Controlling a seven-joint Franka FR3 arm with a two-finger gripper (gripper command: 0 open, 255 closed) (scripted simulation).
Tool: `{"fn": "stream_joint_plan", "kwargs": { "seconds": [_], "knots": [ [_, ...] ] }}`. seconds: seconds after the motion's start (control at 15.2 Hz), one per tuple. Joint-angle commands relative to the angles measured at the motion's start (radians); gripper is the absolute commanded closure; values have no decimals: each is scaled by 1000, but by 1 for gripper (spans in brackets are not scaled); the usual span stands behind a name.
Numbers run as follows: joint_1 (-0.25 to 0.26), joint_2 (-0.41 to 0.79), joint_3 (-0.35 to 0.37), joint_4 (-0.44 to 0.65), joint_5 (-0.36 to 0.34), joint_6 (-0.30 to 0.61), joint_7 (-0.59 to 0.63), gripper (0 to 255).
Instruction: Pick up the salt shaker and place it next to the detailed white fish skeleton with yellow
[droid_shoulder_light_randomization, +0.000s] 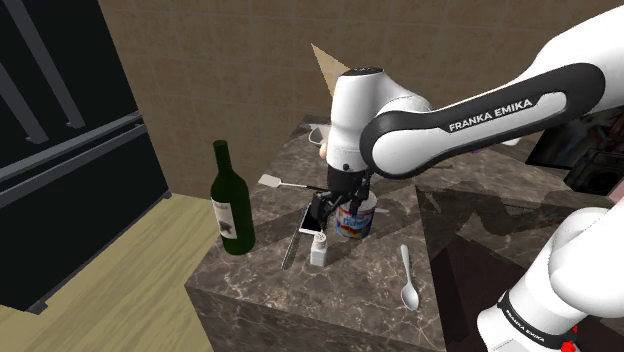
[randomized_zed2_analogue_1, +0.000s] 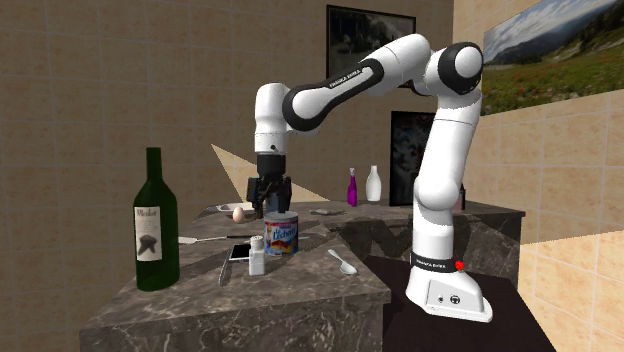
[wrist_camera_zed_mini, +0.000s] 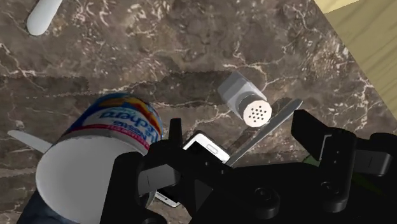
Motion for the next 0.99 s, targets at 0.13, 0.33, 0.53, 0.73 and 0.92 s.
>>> {"fn": "stream_joint_plan", "kwargs": {
  "seconds": [0.13, 0.33, 0.53, 0.73, 0.92],
  "knots": [
    [0, 135, 60, 61, -77, 63, 110, 0],
    [1, 158, 64, 40, -90, 104, 120, 0],
    [1, 185, 68, 22, -106, 146, 132, 0],
    [1, 190, 68, 18, -109, 154, 134, 0],
    [1, 190, 68, 18, -109, 154, 134, 0]
  ]
}}
